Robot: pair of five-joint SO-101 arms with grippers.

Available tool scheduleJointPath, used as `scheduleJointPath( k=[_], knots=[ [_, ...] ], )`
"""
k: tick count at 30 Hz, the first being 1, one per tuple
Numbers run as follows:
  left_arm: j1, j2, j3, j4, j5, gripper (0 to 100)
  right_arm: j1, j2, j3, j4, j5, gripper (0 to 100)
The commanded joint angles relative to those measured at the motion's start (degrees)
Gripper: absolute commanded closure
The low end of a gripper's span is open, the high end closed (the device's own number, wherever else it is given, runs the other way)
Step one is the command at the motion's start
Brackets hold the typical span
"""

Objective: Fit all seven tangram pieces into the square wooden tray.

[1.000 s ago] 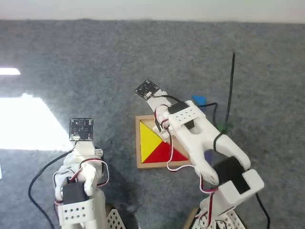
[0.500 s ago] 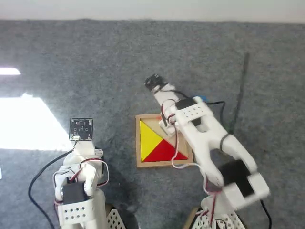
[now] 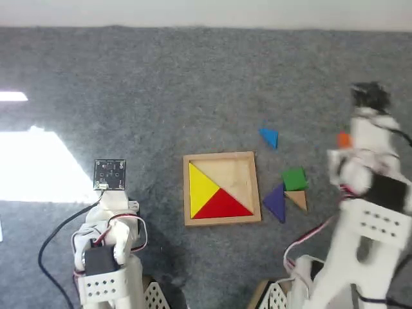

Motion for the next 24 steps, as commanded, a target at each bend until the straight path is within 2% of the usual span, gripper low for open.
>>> scheduleJointPath(
  k=[1,7,13,17,20,24],
  knots=[
    [-0.4,-1.1,-0.7,0.2,0.0,99,6.8,-1.9,6.9,-7.1,4.9,99.2],
    [-0.4,-1.1,-0.7,0.2,0.0,99,9.1,-1.9,17.6,-14.4,9.3,99.2],
    [-0.4,-1.1,-0.7,0.2,0.0,99,10.2,1.5,20.5,-20.4,14.7,99.2],
    [-0.4,-1.1,-0.7,0.2,0.0,99,9.1,15.7,13.0,-20.5,14.2,99.3],
    [-0.4,-1.1,-0.7,0.2,0.0,99,8.6,27.1,3.0,-20.4,10.8,99.3],
    [-0.4,-1.1,-0.7,0.2,0.0,99,5.6,37.8,-5.5,-20.6,12.0,99.3]
  ],
)
